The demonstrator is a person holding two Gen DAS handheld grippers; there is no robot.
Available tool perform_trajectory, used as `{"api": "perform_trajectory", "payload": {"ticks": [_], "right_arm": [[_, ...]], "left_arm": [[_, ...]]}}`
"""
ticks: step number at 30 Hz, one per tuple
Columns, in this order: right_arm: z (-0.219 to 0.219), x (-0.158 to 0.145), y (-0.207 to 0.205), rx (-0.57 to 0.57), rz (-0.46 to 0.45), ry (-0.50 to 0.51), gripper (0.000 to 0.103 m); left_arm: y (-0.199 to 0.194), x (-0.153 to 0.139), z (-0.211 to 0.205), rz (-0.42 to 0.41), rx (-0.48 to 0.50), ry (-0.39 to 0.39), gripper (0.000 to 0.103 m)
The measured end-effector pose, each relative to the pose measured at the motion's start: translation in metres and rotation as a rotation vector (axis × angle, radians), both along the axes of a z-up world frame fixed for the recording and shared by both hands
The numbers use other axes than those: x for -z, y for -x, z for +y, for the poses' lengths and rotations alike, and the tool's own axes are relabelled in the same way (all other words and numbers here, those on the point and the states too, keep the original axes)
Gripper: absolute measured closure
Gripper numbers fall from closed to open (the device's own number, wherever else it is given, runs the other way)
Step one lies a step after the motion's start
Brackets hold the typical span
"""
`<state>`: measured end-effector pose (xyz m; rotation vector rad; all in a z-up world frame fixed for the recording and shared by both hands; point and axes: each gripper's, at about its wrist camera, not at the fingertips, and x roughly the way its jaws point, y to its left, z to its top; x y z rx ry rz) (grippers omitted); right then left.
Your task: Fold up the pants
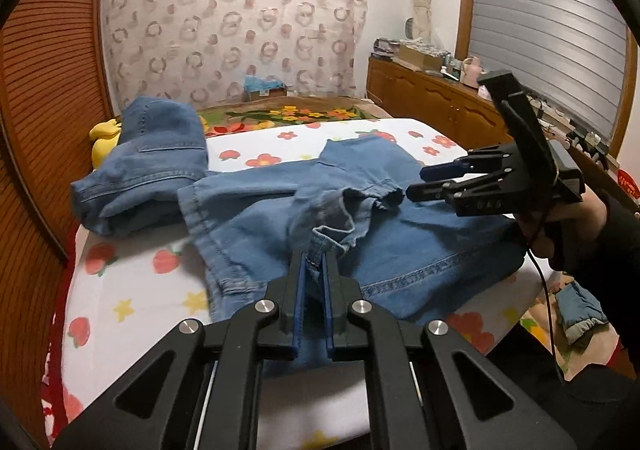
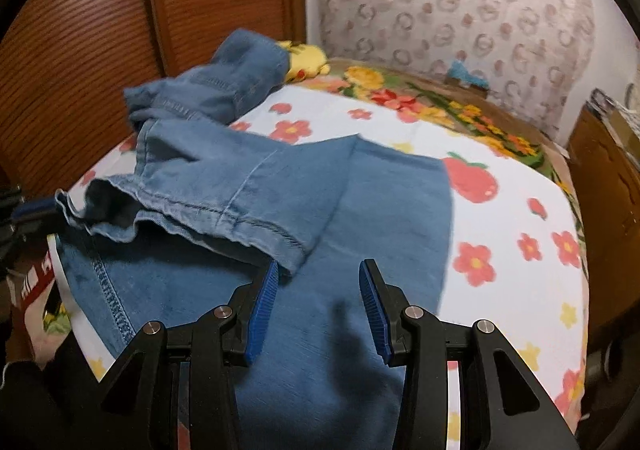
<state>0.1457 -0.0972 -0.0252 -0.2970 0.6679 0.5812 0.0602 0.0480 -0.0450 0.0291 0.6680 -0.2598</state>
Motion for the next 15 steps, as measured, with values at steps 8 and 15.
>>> {"api": "perform_trajectory", "payload": {"ticks": [8,15], "right_arm": [[0.022,0.0,-0.018,-0.019,0.03,0.078,0.059],[0.034,-0.018,-0.031,-0.049,0.014,0.043,0.095]], "left_arm": [[0.0,0.005,0.011,0.006,-0.013,0.03,0.095],[0.008,0.014,0.022,0.019,-0.013,0.066,0.097]]}}
